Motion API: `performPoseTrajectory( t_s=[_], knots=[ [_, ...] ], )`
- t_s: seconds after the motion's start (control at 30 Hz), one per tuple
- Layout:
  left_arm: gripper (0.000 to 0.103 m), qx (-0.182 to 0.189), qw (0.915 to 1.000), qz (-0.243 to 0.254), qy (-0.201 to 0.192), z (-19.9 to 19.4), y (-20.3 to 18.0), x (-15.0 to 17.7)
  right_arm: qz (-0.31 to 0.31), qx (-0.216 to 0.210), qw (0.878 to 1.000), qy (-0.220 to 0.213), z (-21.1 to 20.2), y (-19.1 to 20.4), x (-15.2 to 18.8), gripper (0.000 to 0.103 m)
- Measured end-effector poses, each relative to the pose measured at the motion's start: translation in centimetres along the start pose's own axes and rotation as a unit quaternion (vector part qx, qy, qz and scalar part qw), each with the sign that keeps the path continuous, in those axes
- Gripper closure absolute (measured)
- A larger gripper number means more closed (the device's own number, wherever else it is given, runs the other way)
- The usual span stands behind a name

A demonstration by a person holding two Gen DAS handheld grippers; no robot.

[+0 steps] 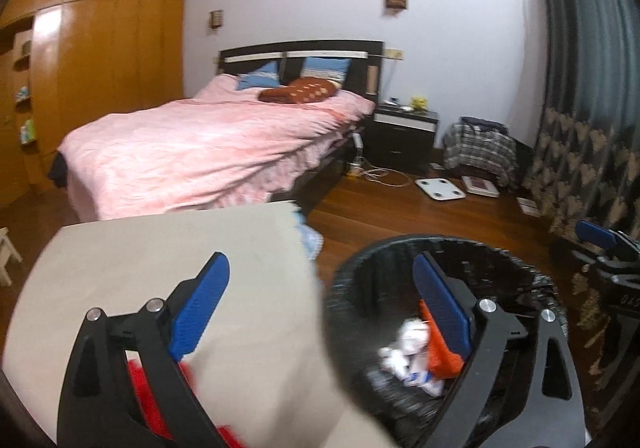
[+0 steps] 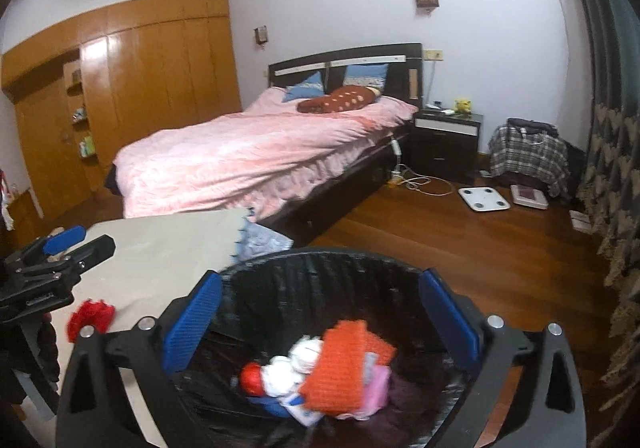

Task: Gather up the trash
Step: 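Move both tools back toward the red cloth on the table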

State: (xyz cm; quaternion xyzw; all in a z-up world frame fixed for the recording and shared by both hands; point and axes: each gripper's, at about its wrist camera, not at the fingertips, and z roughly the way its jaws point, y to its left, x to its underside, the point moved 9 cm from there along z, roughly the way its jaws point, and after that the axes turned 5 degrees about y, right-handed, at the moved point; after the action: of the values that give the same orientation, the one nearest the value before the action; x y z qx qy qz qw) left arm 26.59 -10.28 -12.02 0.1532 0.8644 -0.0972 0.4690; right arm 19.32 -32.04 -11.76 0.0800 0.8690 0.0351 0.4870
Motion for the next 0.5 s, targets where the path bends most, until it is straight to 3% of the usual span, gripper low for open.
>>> performPoseTrajectory(
  t_s=[0.27,0.5],
  knots=[
    [0.012,-0.069,0.9972,-0.029,-0.003,-4.0,7.6,1.5,-0.023,-0.058,0.998,0.001,0.5,7.3,0.2,0.006],
    [0.012,-0.133,0.9899,-0.05,0.005,-6.8,14.4,3.7,-0.067,-0.116,0.991,0.014,1.4,15.3,1.4,0.006]
  ],
)
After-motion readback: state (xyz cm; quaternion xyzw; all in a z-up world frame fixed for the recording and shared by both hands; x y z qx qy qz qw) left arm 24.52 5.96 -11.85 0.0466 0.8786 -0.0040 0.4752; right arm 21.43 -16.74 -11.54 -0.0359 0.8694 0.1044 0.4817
